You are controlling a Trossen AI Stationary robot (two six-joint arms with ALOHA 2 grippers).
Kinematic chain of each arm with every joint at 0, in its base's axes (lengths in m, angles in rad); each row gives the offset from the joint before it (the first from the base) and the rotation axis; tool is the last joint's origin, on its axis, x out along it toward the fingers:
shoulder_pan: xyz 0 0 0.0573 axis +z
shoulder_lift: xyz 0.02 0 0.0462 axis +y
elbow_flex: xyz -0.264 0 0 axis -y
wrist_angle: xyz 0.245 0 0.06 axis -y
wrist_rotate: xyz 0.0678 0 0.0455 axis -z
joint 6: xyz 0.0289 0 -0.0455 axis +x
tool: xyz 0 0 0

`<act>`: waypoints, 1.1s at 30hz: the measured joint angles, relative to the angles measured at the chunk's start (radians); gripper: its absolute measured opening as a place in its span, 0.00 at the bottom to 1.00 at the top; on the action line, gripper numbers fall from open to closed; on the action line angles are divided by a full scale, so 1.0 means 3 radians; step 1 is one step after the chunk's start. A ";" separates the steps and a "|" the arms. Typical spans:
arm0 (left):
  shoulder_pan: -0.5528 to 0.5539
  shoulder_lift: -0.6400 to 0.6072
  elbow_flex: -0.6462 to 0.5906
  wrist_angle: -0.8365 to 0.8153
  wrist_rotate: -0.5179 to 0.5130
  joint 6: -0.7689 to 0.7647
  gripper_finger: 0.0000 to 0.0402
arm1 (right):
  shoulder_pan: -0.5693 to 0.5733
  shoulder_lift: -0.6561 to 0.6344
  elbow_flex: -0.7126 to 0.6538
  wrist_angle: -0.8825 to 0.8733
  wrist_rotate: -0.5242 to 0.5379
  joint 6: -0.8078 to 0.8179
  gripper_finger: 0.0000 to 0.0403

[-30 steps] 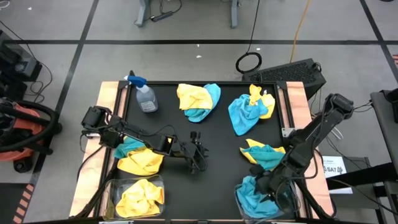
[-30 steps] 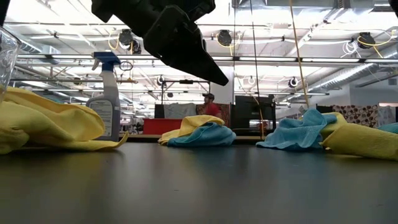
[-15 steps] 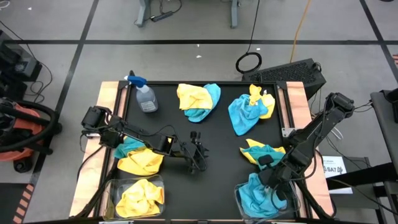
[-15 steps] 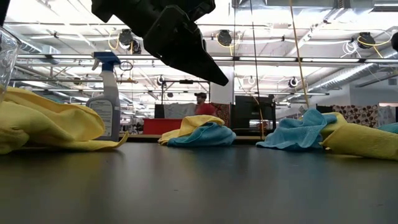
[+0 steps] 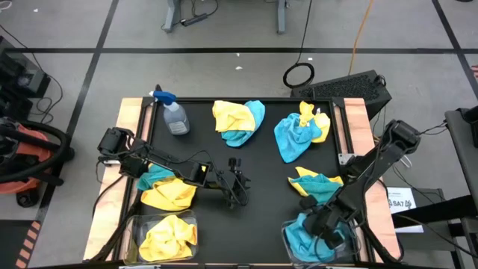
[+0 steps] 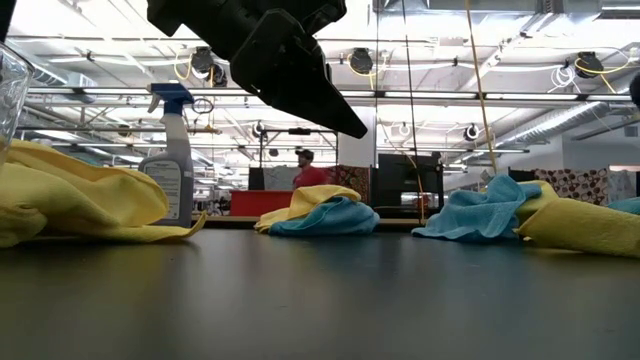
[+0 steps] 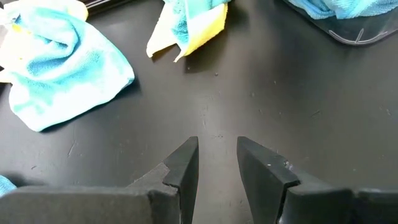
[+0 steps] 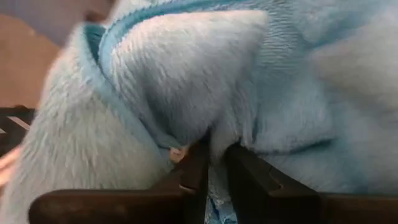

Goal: Sort microfiber towel by color & place in baskets
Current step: Put the blue towel into the right transparent bin

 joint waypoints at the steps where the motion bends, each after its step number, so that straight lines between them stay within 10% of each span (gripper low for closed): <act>1: 0.0000 0.0000 0.0000 0.0000 0.0000 0.0004 0.29 | 0.0000 0.0053 0.0000 0.0001 -0.0001 -0.0001 0.12; 16: 0.0000 0.0001 0.0000 -0.0001 0.0000 0.0024 0.29 | 0.0000 -0.0132 0.0096 0.0033 -0.0003 0.0086 0.14; 33: 0.0003 0.0001 0.0000 0.0000 0.0000 0.0078 0.29 | -0.0009 -0.0845 0.0450 -0.1206 0.0611 0.0582 0.42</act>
